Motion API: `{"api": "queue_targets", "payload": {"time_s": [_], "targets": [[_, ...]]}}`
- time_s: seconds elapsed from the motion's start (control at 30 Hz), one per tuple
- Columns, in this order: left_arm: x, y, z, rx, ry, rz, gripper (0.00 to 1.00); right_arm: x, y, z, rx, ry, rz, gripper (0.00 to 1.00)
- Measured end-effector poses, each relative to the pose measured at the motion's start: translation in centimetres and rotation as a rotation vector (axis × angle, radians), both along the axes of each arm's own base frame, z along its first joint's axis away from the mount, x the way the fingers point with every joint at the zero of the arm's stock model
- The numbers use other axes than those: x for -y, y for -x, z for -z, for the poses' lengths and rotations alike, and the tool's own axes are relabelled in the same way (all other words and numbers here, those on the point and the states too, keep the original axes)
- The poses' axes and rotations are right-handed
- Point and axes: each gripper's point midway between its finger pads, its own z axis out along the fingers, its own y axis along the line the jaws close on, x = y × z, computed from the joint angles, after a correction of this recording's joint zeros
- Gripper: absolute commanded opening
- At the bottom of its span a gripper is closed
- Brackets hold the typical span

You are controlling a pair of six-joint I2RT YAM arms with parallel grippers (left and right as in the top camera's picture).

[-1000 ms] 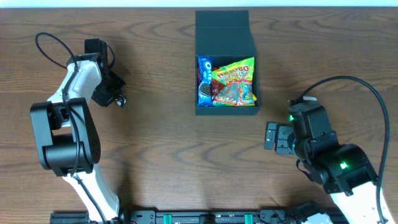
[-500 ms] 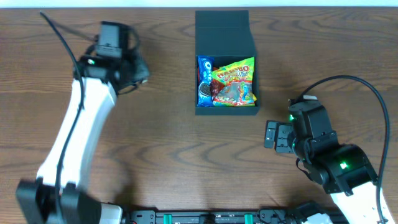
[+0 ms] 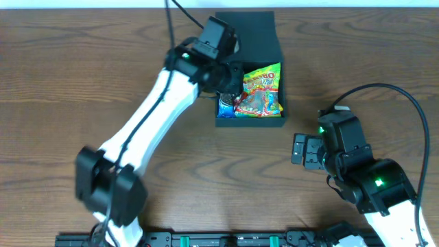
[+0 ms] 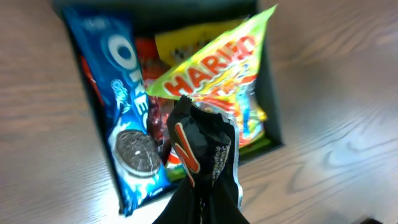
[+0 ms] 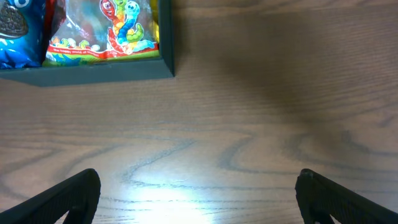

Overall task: Pack container
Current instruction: 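Carry the snack bar over the box and drop it inside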

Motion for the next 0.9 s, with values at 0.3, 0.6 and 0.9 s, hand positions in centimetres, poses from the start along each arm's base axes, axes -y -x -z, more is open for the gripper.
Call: {"api": "queue_targets", "payload": {"time_s": [0.3,0.6,0.9], "targets": [[1.5,-1.0,5.6,-0.088,-0.009,0.019,0.06,0.0,0.0,0.0,0.0,0.0,0.0,0.99],[1.6,-1.3,9.3,-0.142,-0.044,0.015,0.28,0.0,0.1,0.1,-0.005,0.002,0.0,0.99],[2.3,-1.3,9.6,-0.137,-0.039,0.028,0.88,0.1,0.2,0.1,-0.01,0.004,0.0,0.99]]}}
